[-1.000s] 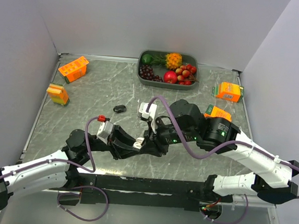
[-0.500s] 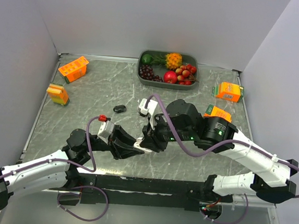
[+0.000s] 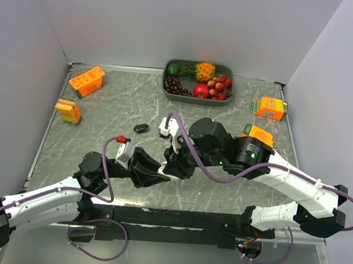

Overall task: Insert the wireless bluetooth earbuds into the charging case
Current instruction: Adjust the earbud with the charging case.

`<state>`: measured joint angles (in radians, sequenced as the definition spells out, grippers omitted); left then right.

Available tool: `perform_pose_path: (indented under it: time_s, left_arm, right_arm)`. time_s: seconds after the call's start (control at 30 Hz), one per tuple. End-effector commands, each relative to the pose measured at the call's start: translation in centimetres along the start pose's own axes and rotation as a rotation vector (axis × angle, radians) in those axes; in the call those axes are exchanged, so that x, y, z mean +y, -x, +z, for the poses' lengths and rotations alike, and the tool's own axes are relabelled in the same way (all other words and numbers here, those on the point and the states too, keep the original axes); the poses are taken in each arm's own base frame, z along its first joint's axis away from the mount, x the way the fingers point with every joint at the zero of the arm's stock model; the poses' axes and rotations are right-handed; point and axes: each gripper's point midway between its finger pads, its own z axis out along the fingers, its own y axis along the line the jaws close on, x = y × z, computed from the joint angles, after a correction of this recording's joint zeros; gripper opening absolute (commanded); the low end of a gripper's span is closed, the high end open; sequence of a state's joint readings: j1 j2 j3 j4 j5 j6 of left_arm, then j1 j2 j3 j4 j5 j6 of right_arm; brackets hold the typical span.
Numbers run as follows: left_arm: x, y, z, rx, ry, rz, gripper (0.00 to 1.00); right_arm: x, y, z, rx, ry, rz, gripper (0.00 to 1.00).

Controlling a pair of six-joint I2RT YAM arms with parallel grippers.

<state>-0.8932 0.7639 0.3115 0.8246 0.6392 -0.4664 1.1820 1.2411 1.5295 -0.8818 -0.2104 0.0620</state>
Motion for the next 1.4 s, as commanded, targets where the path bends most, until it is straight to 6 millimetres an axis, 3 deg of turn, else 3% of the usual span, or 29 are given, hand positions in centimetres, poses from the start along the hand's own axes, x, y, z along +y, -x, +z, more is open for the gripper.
perform_pose_path:
  time_s: [0.0,0.4,0.6,1.0,1.37]
  left_arm:
    - [-1.0,2.3,0.5,-0.055,-0.043,0.042,0.01]
    - [-1.1,2.6,0.5,-0.064,-0.043,0.040,0.01]
    - [-1.0,2.5,0.5,-0.065,-0.037,0.040,0.01]
    - [0.6,3.0,0.1,-0.112,0.062,0.048,0.01]
    - [0.7,3.1,0.0,-0.119,0.071,0.045,0.01]
  right_arm:
    - [-0.7,-0.6,0.3,0.018,-0.042,0.008,0.29]
    - [-0.9,-1.3,0.7,0.043,-0.048,0.016,0.25]
    - [-0.8,-1.2,0.6,0.032,-0.046,0.022,0.00]
    - [-1.1,0.1,-0.4,-0.062,-0.084,0.075,0.00]
    - [-1.3,0.6,-1.0,-0.120,-0.103,0.095,0.00]
